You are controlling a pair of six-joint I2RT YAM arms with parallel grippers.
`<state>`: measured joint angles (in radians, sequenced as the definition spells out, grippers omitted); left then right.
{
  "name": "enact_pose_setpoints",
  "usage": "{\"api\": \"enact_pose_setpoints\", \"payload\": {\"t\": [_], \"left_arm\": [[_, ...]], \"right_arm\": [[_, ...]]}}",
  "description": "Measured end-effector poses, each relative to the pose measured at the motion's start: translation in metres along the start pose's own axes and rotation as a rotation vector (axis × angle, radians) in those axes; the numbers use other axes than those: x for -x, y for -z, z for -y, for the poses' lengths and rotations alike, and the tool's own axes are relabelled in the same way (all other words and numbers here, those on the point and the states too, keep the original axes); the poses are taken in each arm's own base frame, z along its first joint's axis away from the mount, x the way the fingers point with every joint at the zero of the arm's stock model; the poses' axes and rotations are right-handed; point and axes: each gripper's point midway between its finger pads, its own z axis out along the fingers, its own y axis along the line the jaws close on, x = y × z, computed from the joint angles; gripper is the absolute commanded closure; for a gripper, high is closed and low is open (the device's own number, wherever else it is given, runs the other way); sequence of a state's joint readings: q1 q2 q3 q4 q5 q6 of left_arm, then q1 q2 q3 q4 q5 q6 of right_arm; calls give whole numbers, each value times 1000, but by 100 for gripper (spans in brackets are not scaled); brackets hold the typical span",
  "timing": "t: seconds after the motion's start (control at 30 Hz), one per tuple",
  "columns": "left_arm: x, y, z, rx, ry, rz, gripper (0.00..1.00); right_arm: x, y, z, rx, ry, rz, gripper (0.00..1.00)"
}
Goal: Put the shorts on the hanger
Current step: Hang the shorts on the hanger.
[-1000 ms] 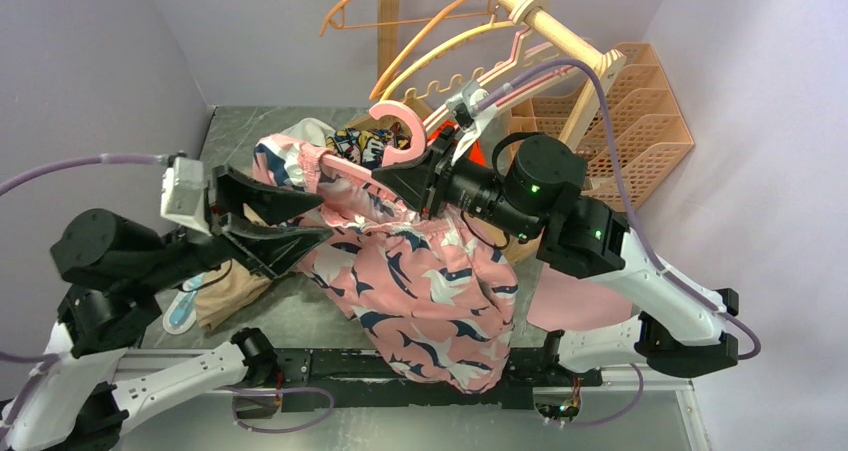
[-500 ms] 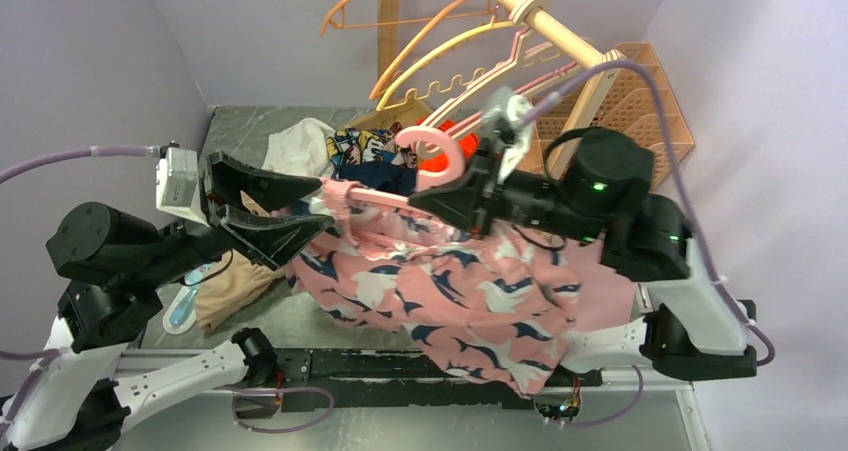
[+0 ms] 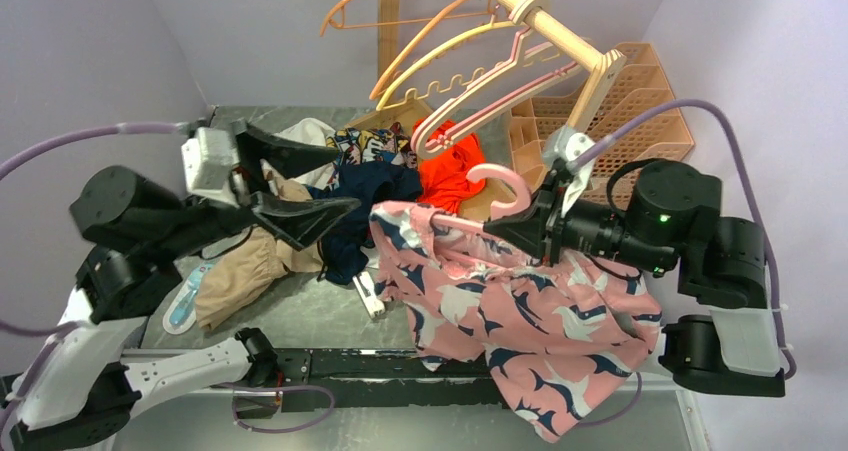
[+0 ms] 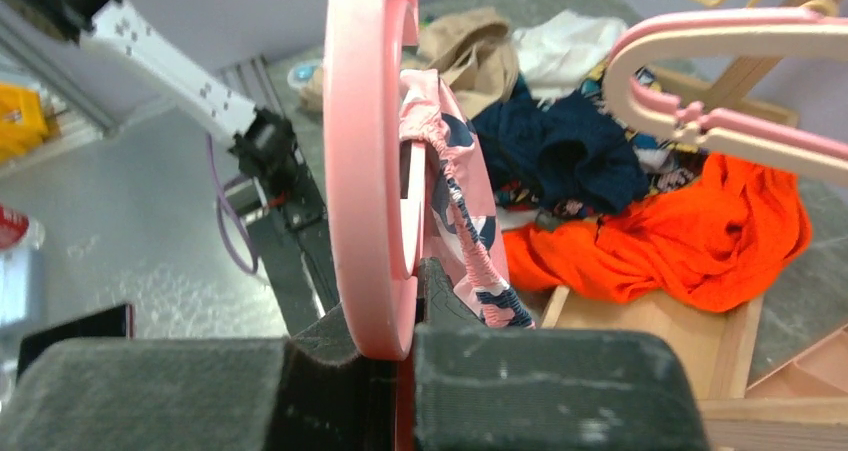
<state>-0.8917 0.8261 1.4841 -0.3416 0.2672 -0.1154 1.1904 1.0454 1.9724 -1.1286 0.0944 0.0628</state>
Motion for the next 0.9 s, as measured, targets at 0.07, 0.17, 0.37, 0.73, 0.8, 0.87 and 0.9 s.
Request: {"api": "enact_pose_setpoints", "payload": {"t": [0.07, 0.17, 0.37, 0.73, 0.8, 0.87, 0.9], "left_arm": [[-7, -13, 3, -43, -19, -29, 21], [-25, -35, 13, -154, -29, -93, 20], [-77, -55, 40, -405, 14, -260, 13], [-106, -42, 86, -655, 62, -355, 15], [-113, -42, 93, -682, 72, -382, 16], [-122, -45, 96, -685, 80, -419, 16], [-126, -48, 95, -673, 82, -437, 15]], "right_arm": [[-13, -3, -5, 33, 17, -37, 100], [-26, -6, -16, 98, 33, -70, 100], [-25, 3, -34, 214, 53, -45, 100], [-18, 3, -46, 285, 66, 9, 100], [-19, -2, -46, 283, 65, 3, 100], [-19, -8, -46, 282, 66, -1, 100], [-19, -10, -46, 280, 67, -5, 100]]}}
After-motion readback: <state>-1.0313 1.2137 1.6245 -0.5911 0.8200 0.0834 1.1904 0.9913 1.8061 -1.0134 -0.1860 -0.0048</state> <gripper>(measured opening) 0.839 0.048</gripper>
